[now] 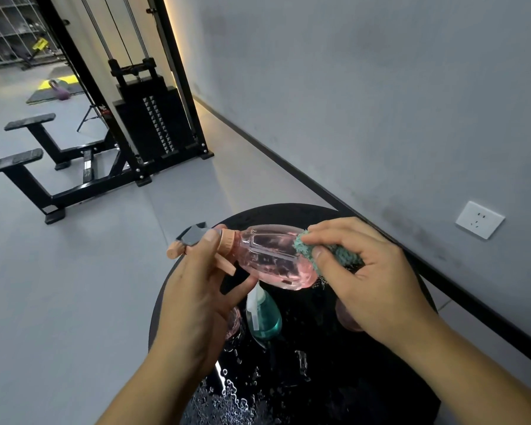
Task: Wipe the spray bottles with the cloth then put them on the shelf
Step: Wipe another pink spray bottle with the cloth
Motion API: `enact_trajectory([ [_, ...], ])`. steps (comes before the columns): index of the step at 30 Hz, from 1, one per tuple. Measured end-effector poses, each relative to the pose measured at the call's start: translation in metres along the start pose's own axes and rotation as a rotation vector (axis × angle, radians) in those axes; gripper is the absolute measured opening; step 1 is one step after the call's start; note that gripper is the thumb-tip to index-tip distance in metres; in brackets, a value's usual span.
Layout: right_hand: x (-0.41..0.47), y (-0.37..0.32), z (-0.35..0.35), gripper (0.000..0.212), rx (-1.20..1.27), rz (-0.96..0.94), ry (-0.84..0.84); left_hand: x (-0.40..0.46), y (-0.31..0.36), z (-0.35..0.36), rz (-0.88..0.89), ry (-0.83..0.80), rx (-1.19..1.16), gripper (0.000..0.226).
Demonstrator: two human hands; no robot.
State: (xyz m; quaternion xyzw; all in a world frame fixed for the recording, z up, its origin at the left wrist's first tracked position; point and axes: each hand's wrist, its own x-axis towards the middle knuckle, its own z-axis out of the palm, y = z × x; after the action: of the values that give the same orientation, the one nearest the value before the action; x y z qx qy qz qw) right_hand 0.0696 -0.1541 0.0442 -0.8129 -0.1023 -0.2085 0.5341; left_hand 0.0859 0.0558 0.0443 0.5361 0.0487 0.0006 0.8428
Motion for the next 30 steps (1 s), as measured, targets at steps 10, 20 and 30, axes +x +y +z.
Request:
enact_trajectory([
  [10, -0.003, -0.001, 0.006, 0.026, 0.027, -0.014, 0.038, 0.002, 0.005, 0.008, -0.062, 0.128, 0.003, 0.041],
  [20, 0.001, 0.003, 0.004, 0.026, -0.099, 0.006, 0.037, 0.0, 0.005, 0.006, -0.105, 0.098, 0.021, 0.045],
  [30, 0.003, -0.007, 0.017, 0.021, -0.261, -0.08, -0.126, -0.007, -0.008, 0.011, -0.093, 0.011, 0.118, 0.037],
])
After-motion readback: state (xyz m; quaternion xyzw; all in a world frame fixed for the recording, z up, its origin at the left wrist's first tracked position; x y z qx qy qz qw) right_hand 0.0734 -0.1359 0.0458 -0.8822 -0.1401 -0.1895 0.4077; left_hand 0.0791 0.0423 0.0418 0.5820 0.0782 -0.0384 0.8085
